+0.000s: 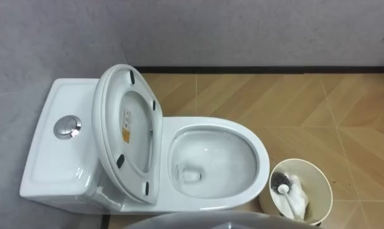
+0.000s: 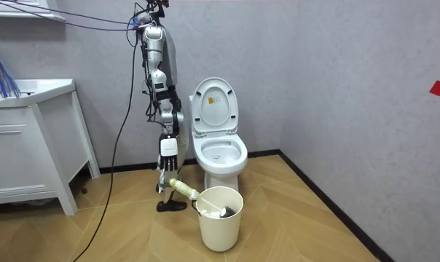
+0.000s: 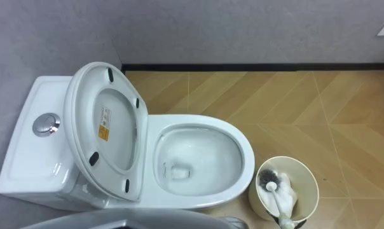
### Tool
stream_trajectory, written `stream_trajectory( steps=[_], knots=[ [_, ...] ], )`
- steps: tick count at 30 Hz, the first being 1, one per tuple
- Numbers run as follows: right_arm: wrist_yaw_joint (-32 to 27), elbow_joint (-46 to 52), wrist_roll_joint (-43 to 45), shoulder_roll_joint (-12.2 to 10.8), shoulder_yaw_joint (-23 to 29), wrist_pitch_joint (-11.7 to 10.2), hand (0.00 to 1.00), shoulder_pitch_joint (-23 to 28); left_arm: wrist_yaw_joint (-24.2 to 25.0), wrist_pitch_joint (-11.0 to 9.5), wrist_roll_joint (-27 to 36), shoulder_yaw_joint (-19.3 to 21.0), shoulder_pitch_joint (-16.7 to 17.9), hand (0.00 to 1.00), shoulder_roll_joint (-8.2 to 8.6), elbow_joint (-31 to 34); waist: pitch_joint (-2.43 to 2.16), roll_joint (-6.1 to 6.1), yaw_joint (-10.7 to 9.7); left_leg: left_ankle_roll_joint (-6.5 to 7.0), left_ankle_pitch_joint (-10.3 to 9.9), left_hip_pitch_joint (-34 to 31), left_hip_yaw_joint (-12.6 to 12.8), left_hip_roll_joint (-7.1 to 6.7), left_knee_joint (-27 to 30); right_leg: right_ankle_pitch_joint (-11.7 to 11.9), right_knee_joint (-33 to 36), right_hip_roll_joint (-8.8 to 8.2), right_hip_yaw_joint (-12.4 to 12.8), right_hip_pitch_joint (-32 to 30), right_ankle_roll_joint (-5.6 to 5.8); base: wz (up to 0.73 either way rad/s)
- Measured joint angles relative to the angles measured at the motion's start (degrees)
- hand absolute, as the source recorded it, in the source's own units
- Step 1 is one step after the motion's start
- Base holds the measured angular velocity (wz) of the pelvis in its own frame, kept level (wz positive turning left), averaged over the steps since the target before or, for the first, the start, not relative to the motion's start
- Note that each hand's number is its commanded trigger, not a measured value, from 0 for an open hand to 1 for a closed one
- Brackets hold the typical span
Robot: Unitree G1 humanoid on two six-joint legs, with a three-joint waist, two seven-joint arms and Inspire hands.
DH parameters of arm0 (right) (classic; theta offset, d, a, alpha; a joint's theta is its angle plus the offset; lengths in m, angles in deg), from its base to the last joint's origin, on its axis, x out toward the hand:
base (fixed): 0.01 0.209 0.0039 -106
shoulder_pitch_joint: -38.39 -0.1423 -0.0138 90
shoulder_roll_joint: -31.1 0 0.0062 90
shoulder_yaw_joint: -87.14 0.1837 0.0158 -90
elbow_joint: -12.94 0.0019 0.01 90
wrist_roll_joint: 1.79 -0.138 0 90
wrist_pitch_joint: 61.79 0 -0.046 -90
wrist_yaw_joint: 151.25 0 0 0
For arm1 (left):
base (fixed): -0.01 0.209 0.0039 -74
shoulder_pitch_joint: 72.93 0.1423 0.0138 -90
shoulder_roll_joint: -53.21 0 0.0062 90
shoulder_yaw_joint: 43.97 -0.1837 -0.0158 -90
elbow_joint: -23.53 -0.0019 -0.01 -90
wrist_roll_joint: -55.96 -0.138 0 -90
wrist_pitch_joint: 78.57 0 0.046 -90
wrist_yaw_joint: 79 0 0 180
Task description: Brush toilet
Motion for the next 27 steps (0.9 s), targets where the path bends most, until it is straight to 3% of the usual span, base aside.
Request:
stream_trajectory(
  steps=[8, 15, 20, 27],
  knots=[
    [0.1, -0.2, -0.1, 0.0, 0.0, 0.0, 0.0, 0.1, 0.3, 0.0, 0.0, 0.0, 0.2, 0.0, 0.0, -0.1, -0.01, -0.03, 0.2, 0.0, 0.0, 0.0, -0.1, 0.01, 0.0, 0.1, 0.1, 0.05, 0.0, 0.0, 0.08, 0.0],
    [-4.4, -0.3, -1.2, -0.1, 0.2, 0.1, 0.0, 0.2, -0.5, 0.4, -0.1, 0.0, 0.6, 0.0, 0.15, -0.1, -0.03, -0.05, 0.2, 0.0, 0.0, 0.1, -0.1, 0.02, 0.0, 0.1, 0.2, 0.08, 0.0, 0.2, 0.08, 0.0],
    [-8.4, -0.2, -3.2, 0.0, 4.8, -0.6, 0.0, 0.1, -1.6, 0.3, -0.1, 0.3, 0.2, 0.0, 0.18, -0.1, -0.02, 0.01, -0.2, 0.0, 0.0, 0.1, 0.0, 0.05, 0.0, 0.1, 0.2, 0.12, -0.1, 0.1, 0.08, 0.01],
    [-14.5, -0.1, -6.5, 0.1, 11.0, -3.8, 0.0, 0.2, -3.1, -1.4, -0.6, 2.4, -0.1, 0.0, 0.23, -0.1, -0.02, 0.41, -1.5, 0.0, 0.0, 0.1, 0.2, 0.05, 0.0, 0.1, 0.2, 0.1, 0.1, 0.1, 0.1, 0.0]
  ],
)
